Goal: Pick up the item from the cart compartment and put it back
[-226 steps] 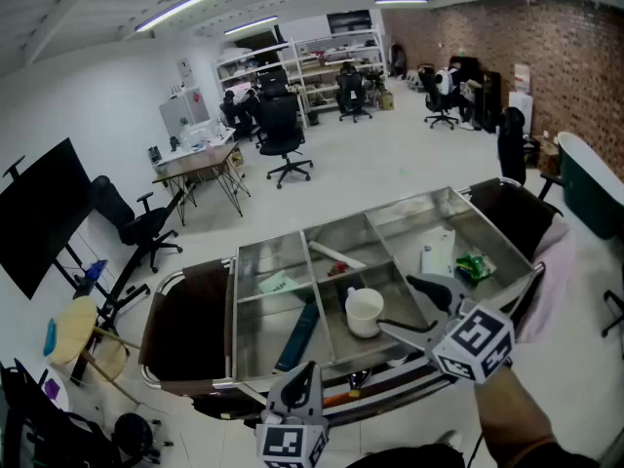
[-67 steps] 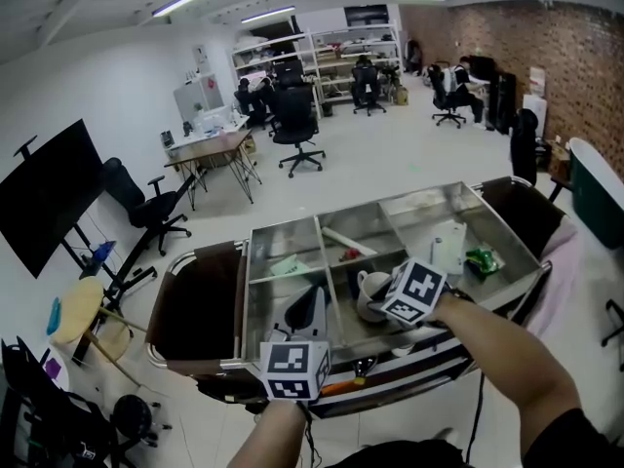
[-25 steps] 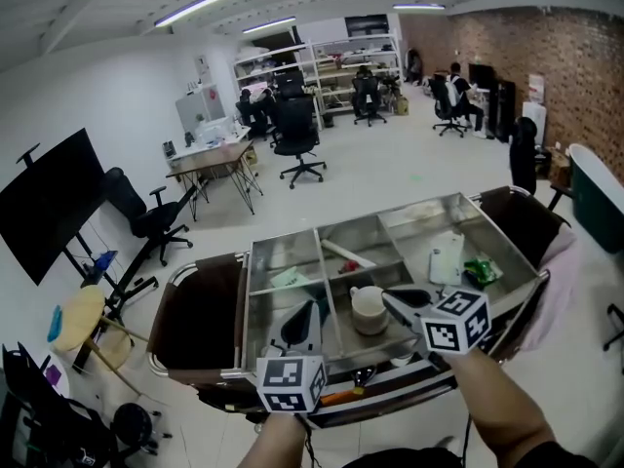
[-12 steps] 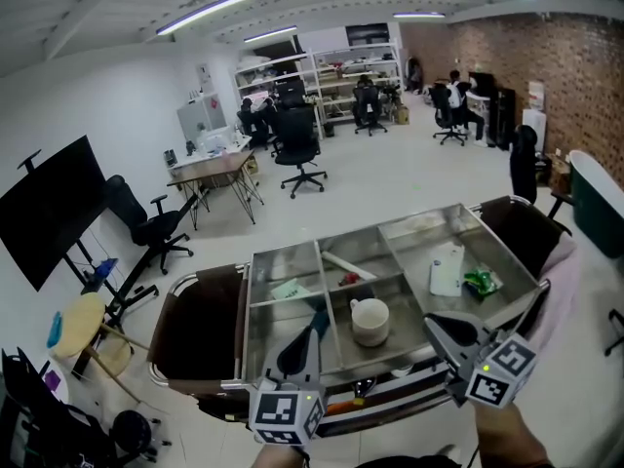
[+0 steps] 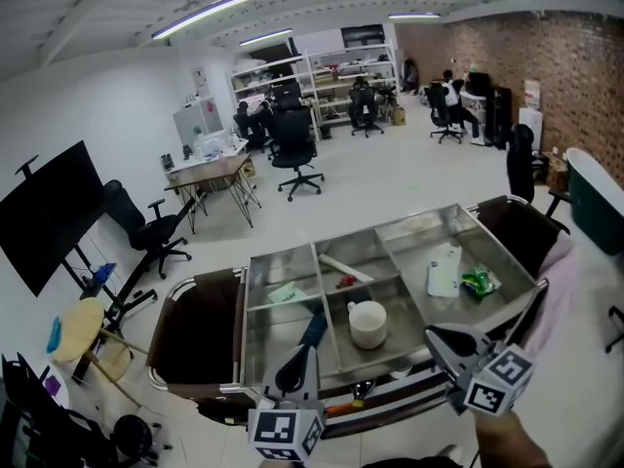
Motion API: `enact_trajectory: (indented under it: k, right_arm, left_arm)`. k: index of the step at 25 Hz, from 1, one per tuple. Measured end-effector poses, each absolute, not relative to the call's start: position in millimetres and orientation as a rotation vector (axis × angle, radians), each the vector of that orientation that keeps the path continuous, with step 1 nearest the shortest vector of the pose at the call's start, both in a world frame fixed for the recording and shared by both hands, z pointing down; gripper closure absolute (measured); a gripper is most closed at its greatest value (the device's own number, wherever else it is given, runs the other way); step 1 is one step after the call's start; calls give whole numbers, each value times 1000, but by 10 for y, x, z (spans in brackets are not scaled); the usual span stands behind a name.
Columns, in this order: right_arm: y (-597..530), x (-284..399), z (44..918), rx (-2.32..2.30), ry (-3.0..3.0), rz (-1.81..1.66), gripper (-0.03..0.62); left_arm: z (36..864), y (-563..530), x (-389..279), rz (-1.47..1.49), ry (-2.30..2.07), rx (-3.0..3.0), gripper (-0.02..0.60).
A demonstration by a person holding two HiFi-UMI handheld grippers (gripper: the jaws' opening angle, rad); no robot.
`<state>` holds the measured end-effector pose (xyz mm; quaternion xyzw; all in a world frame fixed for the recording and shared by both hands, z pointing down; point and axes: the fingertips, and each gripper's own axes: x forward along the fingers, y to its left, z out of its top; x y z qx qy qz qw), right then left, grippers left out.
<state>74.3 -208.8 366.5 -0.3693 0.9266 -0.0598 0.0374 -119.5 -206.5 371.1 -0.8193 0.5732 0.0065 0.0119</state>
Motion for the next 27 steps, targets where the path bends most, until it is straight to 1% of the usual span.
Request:
enact_trajectory:
  k: [27]
  right_arm:
    - [-2119,720,3732,-1163,2859,-213,582]
  left_arm:
    - [3684,-2117,-1100,31,1757,-2562,581]
